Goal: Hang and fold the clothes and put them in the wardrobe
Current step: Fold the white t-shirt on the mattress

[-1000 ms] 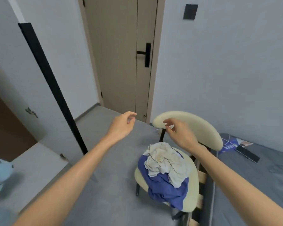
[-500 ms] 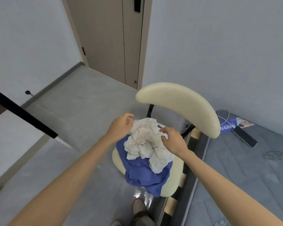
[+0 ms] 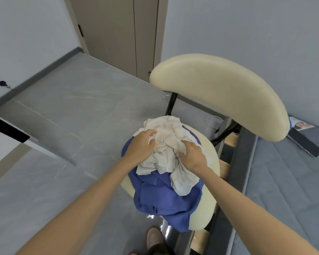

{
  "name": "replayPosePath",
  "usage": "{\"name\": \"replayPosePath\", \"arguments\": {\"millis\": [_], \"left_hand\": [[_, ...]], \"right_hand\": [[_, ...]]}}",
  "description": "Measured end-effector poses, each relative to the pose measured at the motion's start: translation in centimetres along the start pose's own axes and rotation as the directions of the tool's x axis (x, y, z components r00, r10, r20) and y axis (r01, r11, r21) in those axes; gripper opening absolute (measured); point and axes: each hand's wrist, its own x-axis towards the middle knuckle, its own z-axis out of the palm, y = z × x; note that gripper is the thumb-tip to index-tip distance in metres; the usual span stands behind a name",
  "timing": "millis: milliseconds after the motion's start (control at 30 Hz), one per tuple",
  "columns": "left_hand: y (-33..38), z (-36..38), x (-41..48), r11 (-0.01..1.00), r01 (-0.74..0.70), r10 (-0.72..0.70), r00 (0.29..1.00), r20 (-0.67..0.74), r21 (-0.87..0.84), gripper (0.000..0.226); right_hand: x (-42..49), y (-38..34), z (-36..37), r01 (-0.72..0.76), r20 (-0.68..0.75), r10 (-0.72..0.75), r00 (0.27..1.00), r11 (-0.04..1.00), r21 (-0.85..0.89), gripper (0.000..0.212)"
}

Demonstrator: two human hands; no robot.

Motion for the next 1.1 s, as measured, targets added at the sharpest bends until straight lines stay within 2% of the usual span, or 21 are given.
{"name": "replayPosePath", "arguments": {"millis": [133, 200, 267, 333, 400, 500, 600, 733, 800, 900, 967, 1033, 1100], "left_hand": [[-3.3, 2.9, 1.2, 0.994, -0.079, 0.082, 0.995, -0.052, 0.072, 0.039], [-4.4, 4.0, 1.7, 0.991, -0.106, 0.112, 0.991, -0.071, 0.081, 0.040], [-5.0, 4.7, 2.2, 0.985, -0.138, 0.148, 0.984, -0.098, 0.101, 0.040], [-5.4, 5.4, 2.4, 0.976, -0.164, 0.184, 0.974, -0.132, 0.145, 0.040], [-5.7, 5.9, 2.3, 0.966, -0.182, 0.212, 0.964, -0.161, 0.182, 0.042], [-5.7, 6.7, 1.5, 0.960, -0.208, 0.243, 0.951, -0.192, 0.186, 0.047], [-5.7, 7.3, -0.2, 0.956, -0.227, 0.261, 0.948, -0.181, 0.188, 0.060], [-5.2, 8.3, -4.3, 0.943, -0.215, 0.257, 0.955, -0.147, 0.254, 0.073], [-4.7, 9.0, -6.7, 0.920, -0.197, 0.249, 0.961, -0.118, 0.337, 0.067], [-4.2, 10.4, -9.8, 0.863, -0.172, 0.233, 0.970, -0.072, 0.475, 0.040], [-4.6, 11.6, -11.3, 0.785, -0.215, 0.284, 0.959, -0.028, 0.580, 0.023], [-5.0, 12.9, -12.1, 0.712, -0.251, 0.295, 0.954, 0.045, 0.656, 0.021], [-4.9, 14.0, -13.0, 0.679, -0.218, 0.241, 0.968, 0.068, 0.701, 0.017]], "right_hand": [[2.0, 2.1, 3.6, -0.041, -0.062, 0.035, 0.997, 0.993, -0.109, 0.043], [2.9, 3.1, 5.3, -0.023, -0.169, 0.004, 0.986, 0.993, -0.114, 0.031], [3.7, 3.7, 6.4, 0.055, -0.321, -0.063, 0.945, 0.998, -0.033, 0.018], [3.8, 4.0, 6.7, 0.159, -0.421, -0.090, 0.903, 0.978, 0.132, 0.013], [3.1, 3.9, 6.5, 0.269, -0.472, -0.131, 0.872, 0.933, 0.238, 0.017], [1.2, 4.0, 5.7, 0.418, -0.491, -0.244, 0.836, 0.863, 0.283, 0.018], [-1.2, 4.3, 4.9, 0.528, -0.413, -0.388, 0.824, 0.789, 0.313, 0.012], [-5.2, 6.4, 4.7, 0.569, -0.243, -0.515, 0.822, 0.760, 0.314, 0.010], [-7.2, 7.9, 5.0, 0.564, -0.147, -0.550, 0.822, 0.756, 0.331, 0.009], [-10.2, 9.8, 5.9, 0.542, 0.001, -0.581, 0.814, 0.759, 0.361, 0.012], [-11.6, 11.2, 6.7, 0.508, 0.083, -0.570, 0.817, 0.782, 0.361, 0.013], [-12.3, 12.6, 7.6, 0.450, 0.154, -0.529, 0.835, 0.815, 0.365, 0.009], [-12.4, 13.9, 8.1, 0.404, 0.172, -0.480, 0.860, 0.847, 0.345, 0.006]]}}
